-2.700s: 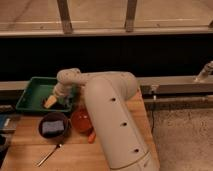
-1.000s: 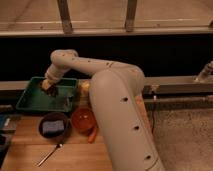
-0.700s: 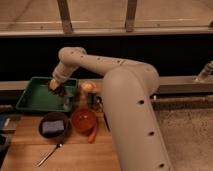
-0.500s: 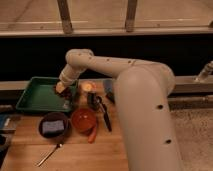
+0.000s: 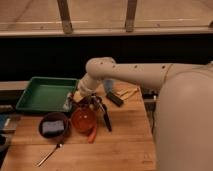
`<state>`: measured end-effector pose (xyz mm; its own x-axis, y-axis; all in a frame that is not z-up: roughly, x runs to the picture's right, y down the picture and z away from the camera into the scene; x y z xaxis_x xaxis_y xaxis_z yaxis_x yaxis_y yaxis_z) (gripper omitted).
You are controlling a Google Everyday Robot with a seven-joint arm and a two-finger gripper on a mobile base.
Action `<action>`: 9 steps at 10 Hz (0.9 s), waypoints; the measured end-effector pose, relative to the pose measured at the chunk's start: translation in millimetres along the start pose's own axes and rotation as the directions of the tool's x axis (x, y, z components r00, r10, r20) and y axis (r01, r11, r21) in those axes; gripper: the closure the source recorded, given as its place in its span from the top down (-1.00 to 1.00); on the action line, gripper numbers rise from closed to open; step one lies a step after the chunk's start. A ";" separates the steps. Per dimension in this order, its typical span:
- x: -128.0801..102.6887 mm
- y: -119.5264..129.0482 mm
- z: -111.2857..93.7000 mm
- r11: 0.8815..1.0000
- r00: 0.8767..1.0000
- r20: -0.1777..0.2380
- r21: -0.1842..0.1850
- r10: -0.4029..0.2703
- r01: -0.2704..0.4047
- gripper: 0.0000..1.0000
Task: Place grapes in table surface
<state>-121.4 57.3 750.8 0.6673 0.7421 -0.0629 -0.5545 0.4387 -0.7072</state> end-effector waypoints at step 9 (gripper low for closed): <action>33.0 -9.8 -16.3 0.994 0.995 0.004 0.038 0.099 -0.099 -1.00</action>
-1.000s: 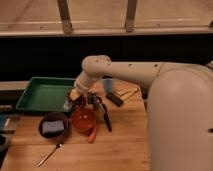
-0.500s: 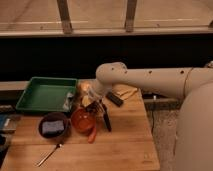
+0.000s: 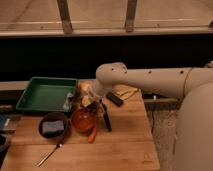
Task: Place grapes in table surface
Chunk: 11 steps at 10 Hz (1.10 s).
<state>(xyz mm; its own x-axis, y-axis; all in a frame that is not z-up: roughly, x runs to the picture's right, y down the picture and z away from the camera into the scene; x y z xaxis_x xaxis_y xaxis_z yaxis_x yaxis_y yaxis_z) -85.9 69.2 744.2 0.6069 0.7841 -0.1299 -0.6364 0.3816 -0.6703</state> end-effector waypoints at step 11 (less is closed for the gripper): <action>168.8 -120.2 -57.4 0.907 0.912 0.028 0.104 0.408 -0.409 -0.71</action>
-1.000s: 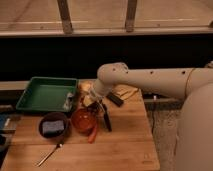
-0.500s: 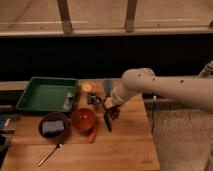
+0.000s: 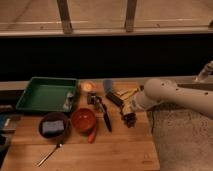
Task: Place grapes in table surface
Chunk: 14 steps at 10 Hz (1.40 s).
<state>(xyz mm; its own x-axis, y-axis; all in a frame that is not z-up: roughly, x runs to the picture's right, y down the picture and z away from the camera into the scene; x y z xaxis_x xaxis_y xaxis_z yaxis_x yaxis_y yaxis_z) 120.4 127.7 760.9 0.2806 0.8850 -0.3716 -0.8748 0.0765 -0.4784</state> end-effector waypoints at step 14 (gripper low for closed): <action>-45.2 38.3 77.0 0.994 0.998 -0.057 -0.101 0.025 -0.030 0.60</action>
